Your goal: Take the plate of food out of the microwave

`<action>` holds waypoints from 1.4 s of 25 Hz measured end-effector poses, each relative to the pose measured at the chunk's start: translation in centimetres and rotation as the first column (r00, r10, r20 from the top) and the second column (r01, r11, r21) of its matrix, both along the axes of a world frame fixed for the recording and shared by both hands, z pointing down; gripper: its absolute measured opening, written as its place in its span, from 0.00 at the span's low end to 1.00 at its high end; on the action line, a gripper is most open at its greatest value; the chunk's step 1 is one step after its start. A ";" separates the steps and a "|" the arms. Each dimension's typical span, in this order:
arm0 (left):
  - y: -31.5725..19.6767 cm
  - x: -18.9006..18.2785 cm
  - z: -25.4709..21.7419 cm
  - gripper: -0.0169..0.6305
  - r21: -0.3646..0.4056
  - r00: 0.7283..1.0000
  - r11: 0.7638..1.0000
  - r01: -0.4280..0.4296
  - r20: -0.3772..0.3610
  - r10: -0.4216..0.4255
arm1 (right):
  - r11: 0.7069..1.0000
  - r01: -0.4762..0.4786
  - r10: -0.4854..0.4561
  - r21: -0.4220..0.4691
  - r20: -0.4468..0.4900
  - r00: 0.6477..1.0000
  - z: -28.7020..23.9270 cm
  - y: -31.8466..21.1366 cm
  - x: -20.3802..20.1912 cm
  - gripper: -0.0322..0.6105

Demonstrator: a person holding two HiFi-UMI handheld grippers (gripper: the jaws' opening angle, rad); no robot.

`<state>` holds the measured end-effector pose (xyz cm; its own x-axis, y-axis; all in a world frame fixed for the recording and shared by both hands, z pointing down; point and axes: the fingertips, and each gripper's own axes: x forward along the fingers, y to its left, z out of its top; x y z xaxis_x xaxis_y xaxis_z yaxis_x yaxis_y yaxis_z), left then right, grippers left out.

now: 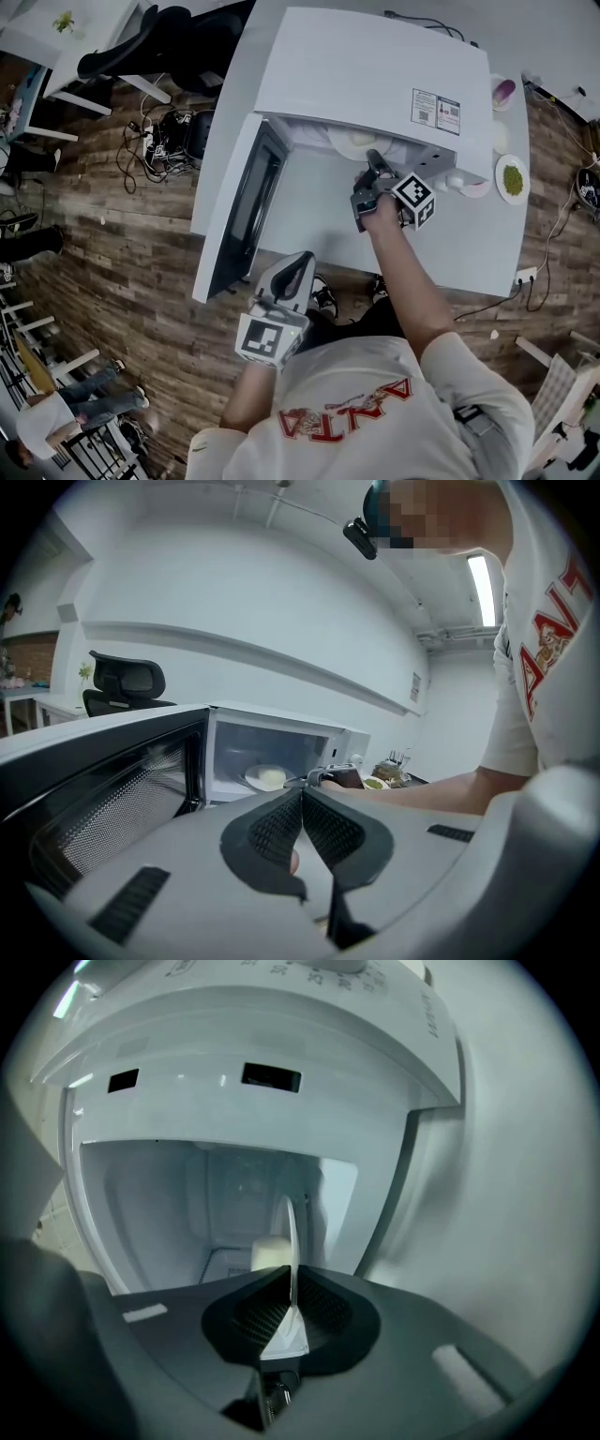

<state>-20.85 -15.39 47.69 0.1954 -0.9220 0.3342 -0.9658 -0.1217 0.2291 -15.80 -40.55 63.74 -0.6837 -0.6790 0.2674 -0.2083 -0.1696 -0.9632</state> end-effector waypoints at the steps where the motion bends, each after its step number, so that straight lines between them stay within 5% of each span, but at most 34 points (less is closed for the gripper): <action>1: 0.0 -0.1 0.1 0.04 -0.002 1.000 1.000 -0.002 0.005 0.002 | 1.000 -0.002 0.002 0.004 -0.007 1.000 0.0 -0.1 0.1 0.08; 13: -0.3 -0.5 -0.7 0.04 0.006 1.000 1.000 0.009 -0.006 -0.008 | 0.999 -0.031 0.029 0.031 0.064 0.998 -0.7 0.6 1.0 0.07; 25: 0.1 -1.4 -1.9 0.04 0.042 0.998 0.997 0.060 0.001 -0.060 | 0.997 0.058 -0.063 0.055 0.096 0.993 -4.5 4.0 1.7 0.08; 35: 0.6 -0.1 -3.0 0.04 0.074 1.000 0.997 0.024 0.006 -0.024 | 0.992 0.115 -0.120 0.046 0.104 0.987 -5.9 9.6 4.5 0.08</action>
